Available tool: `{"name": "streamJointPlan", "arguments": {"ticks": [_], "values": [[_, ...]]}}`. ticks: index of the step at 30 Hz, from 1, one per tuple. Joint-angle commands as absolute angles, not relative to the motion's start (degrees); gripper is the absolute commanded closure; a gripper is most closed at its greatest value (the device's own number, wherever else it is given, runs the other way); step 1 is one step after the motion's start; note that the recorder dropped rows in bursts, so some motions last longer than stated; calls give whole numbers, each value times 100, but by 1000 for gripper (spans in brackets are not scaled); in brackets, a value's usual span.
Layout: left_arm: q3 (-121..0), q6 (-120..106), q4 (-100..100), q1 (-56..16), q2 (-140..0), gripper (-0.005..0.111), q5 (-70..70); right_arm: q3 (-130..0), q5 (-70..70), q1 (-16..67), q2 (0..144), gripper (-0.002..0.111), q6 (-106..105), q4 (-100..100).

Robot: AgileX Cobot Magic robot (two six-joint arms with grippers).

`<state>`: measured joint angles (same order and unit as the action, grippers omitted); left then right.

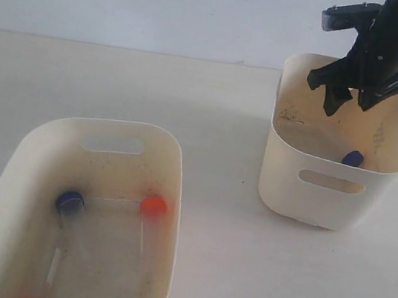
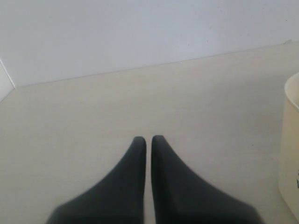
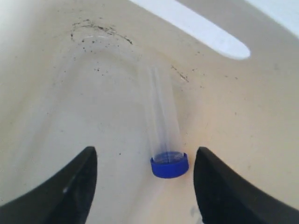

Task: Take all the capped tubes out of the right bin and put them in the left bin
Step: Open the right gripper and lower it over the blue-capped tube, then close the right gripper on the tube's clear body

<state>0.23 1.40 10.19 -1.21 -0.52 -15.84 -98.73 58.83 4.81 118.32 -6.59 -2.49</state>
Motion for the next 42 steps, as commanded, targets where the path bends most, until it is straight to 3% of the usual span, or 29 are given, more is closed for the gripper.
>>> {"name": "streamJointPlan", "arguments": {"ticks": [1, 24, 42], "values": [[0, 206, 1013, -114, -41, 102, -1497, -9897, 5887, 753, 11794, 50, -592, -232], [0, 206, 1013, -114, -41, 102, -1497, -9897, 5351, 968, 12860, 50, 652, -2012], [0, 206, 1013, -114, -41, 102, -1497, -9529, 4899, 968, 12879, 50, 802, -2035]]}}
